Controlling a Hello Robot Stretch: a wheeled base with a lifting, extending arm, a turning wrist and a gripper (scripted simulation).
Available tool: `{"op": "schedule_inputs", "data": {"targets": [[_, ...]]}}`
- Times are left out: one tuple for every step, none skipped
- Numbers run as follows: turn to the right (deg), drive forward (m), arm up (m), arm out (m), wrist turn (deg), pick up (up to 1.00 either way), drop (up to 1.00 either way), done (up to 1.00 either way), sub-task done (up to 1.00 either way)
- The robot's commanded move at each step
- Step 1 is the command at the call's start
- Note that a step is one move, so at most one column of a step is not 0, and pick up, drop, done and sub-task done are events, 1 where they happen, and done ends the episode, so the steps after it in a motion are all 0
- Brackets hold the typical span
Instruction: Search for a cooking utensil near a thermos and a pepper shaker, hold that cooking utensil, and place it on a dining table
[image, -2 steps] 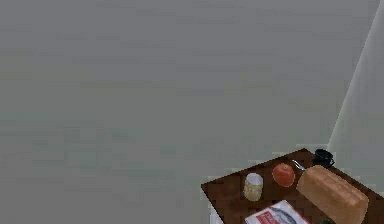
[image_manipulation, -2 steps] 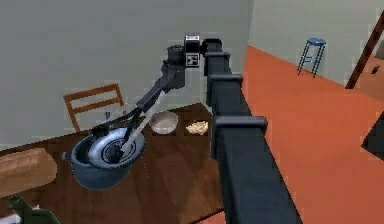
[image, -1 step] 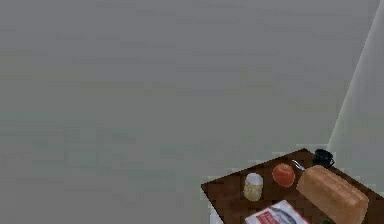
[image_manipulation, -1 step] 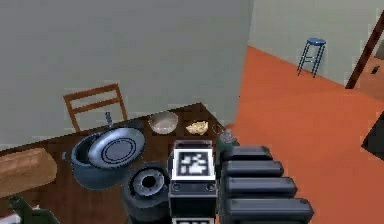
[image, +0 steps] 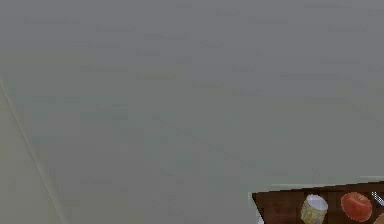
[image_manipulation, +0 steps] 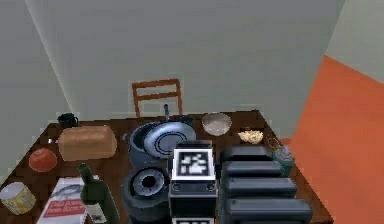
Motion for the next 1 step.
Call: {"op": "schedule_inputs", "data": {"targets": [[0.0,0.0,0.0,0.26,0.0,0.0,0.0,0.0,0.0]]}}
